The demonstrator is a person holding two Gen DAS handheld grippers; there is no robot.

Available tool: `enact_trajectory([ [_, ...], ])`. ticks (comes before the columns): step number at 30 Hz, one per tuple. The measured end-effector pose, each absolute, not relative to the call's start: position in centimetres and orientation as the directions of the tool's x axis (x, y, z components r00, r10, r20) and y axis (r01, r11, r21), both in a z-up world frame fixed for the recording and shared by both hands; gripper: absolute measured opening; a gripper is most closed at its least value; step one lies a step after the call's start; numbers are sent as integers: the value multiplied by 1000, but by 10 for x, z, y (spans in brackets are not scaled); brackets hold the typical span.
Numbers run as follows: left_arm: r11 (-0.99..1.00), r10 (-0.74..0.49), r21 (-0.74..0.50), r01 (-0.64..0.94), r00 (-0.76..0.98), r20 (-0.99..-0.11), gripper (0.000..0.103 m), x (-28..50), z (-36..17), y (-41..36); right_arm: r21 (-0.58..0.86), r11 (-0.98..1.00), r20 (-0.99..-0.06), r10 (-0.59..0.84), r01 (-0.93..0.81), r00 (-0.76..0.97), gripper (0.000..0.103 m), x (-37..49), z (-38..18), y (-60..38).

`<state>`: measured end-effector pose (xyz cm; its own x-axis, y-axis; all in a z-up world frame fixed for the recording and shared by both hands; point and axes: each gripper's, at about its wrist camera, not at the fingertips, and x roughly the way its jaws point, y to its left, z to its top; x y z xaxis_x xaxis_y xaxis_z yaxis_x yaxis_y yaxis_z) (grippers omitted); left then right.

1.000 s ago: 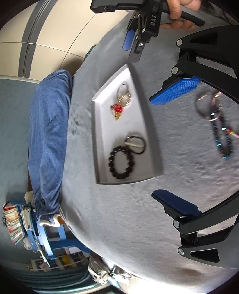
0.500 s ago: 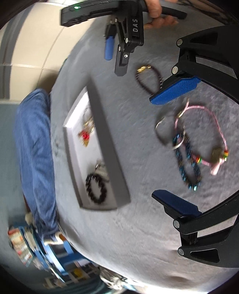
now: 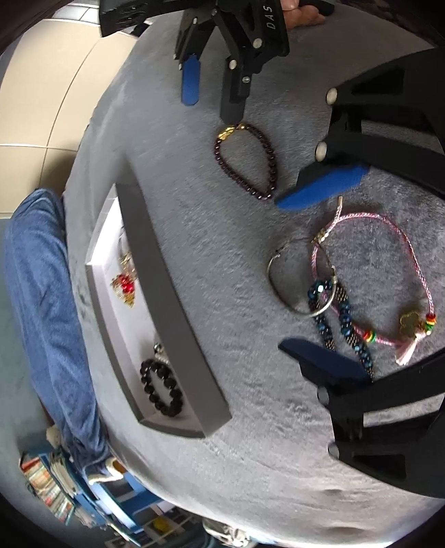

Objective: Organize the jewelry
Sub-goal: 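Withdraw both tools from the tray toward the remaining bracelets, then grasp the silver bangle with the left tool while the right tool grasps the dark red bead bracelet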

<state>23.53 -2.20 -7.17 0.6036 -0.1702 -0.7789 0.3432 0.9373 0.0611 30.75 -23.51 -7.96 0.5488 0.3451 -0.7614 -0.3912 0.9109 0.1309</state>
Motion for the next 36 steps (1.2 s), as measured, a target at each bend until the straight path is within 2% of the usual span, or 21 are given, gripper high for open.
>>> enact_trajectory([
  [4,932,-184,49,359,586,-789,50,235,-75,-23,128,907,-771,345,-401,535,74,310,-83,-225],
  [7,931,-187,49,363,586,-788,48,234,-75,-23,115,907,-779,335,-405,529,69,313,-86,-219],
  [13,929,-198,50,367,608,-769,48,231,-67,-24,79,903,-783,318,-423,534,42,312,-90,-212],
  [17,932,-213,37,360,629,-748,48,230,-58,-23,52,878,-780,333,-476,530,13,306,-89,-202],
  [18,934,-217,30,356,633,-743,48,230,-57,-22,38,873,-780,330,-487,532,9,304,-89,-198],
  [36,952,-248,-40,304,685,-685,48,239,-32,-3,143,904,-710,377,-402,595,7,319,-60,-229],
])
